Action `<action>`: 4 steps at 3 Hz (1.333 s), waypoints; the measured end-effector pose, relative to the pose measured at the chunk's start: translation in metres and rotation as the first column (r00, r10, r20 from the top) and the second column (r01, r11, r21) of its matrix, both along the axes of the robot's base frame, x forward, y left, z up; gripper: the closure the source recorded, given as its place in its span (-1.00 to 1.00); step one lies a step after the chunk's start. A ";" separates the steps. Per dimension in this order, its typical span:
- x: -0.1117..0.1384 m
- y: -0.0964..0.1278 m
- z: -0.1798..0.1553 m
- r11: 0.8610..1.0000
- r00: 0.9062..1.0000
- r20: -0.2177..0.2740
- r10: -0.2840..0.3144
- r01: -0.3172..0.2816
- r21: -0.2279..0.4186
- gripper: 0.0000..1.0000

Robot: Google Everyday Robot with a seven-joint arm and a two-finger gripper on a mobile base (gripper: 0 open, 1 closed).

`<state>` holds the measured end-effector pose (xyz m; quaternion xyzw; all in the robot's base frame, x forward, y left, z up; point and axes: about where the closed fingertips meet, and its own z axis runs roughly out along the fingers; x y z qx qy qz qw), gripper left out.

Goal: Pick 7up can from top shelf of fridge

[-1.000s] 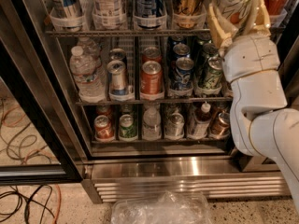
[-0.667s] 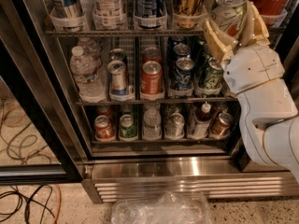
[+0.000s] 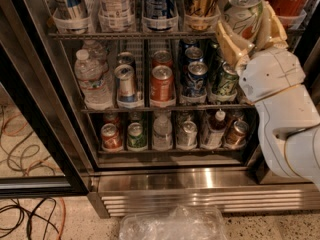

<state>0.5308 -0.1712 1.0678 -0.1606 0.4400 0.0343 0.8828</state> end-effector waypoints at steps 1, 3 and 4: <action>-0.017 0.008 -0.001 0.994 0.994 -0.028 0.105 -0.106 -0.014 1.00; -0.071 0.054 0.009 0.914 0.917 -0.083 0.390 -0.396 -0.090 1.00; -0.106 0.085 -0.004 0.829 0.835 -0.143 0.532 -0.548 -0.116 1.00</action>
Offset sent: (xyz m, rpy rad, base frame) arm -0.1171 0.0857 0.0050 -0.2072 0.0273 0.6171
